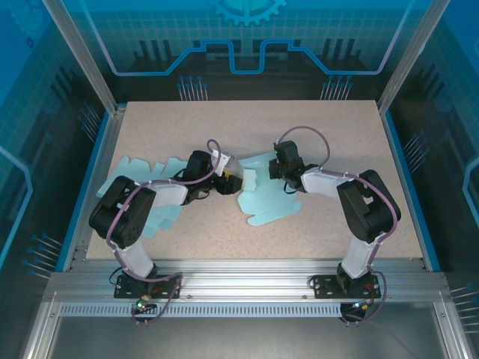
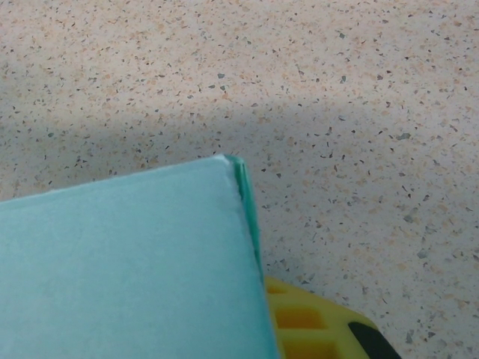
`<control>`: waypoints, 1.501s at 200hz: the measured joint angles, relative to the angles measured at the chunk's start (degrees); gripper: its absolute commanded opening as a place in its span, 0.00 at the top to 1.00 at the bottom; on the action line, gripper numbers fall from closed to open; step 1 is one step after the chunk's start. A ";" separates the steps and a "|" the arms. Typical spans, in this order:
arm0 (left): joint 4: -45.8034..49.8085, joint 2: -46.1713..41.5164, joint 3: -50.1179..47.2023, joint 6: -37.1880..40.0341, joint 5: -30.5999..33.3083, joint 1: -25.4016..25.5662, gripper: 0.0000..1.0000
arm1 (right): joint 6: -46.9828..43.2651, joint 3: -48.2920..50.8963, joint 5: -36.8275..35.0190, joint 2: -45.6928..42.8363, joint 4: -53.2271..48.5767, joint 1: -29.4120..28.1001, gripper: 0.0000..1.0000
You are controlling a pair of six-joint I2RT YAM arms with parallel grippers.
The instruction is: Fold the paper box
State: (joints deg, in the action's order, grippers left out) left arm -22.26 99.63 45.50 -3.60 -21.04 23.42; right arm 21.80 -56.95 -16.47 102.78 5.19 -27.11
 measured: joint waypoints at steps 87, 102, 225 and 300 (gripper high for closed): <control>1.77 0.02 1.64 0.85 -6.08 0.63 0.35 | 0.46 -0.48 0.22 0.42 0.09 -0.24 1.00; 2.75 0.02 2.03 1.05 -6.01 0.76 0.35 | 0.46 -0.50 0.22 0.48 0.22 -0.26 1.00; 3.50 0.81 3.91 0.46 1.33 0.76 0.45 | 0.74 -0.50 0.04 0.55 0.37 -0.26 1.00; 0.92 -10.67 -4.44 1.18 10.54 2.62 0.44 | 1.07 -0.50 0.00 0.55 0.37 -0.26 1.00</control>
State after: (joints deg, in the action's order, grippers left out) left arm -21.34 88.97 41.06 -2.42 -10.50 26.04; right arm 22.87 -57.45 -16.47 103.33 5.56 -27.38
